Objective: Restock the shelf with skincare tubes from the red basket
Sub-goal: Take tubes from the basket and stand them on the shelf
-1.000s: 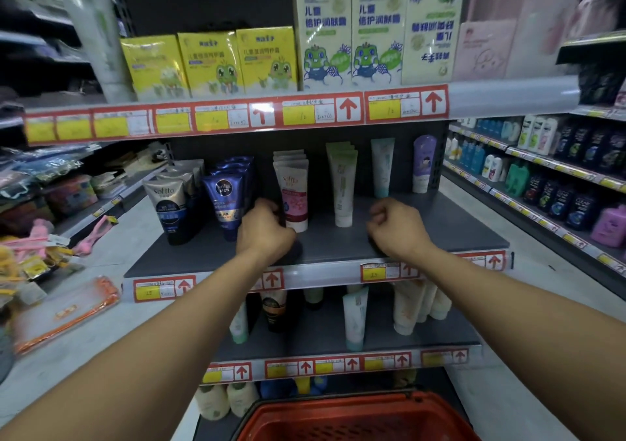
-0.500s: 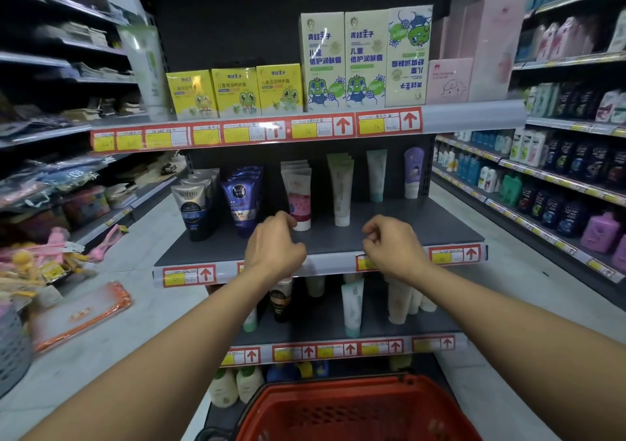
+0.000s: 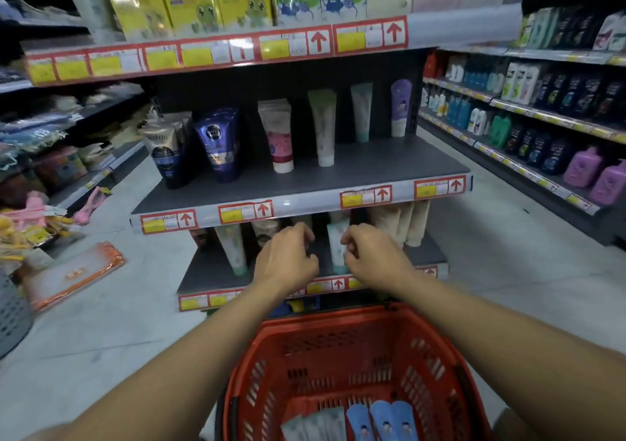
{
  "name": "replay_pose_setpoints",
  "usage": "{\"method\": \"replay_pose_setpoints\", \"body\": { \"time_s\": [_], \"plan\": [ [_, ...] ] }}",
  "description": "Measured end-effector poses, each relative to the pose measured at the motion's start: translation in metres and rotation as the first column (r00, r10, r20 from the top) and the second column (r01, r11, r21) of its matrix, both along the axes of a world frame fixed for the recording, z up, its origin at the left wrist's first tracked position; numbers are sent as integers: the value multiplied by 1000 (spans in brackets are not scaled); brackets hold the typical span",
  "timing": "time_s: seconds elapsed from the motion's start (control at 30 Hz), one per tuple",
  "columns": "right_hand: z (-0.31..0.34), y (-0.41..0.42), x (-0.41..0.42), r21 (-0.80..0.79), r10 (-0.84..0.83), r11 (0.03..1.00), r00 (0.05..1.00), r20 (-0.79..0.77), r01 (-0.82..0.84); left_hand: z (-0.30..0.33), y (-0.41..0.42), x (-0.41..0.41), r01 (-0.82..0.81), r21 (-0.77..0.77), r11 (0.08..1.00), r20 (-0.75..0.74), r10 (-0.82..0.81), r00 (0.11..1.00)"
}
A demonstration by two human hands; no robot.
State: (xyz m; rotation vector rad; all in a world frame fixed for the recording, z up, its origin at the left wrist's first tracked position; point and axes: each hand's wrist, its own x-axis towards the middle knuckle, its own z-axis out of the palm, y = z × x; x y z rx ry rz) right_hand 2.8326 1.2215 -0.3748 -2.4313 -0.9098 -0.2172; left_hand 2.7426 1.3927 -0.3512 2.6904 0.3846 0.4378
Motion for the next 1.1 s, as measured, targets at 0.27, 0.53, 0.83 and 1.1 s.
{"method": "replay_pose_setpoints", "body": {
  "time_s": [0.27,0.53,0.83,1.1],
  "plan": [
    [-99,-22,-12,-136,-27,991,981,-193,1,-98,-14,-6,14,-90,996,-255,-37,966],
    [-184,-37,-2,-292,-116,957,909,-401,-6,-184,-10,-12,-46,-221,974,-459,-63,886],
    [-279,-34,-21,-449,-182,885,797,-575,-122,-296,9,-34,-294,-315,902,-663,13,749],
    [-358,-31,-41,-544,-320,815,628,-709,-199,-391,14,-59,-468,-265,843,-803,75,591]
  ]
}}
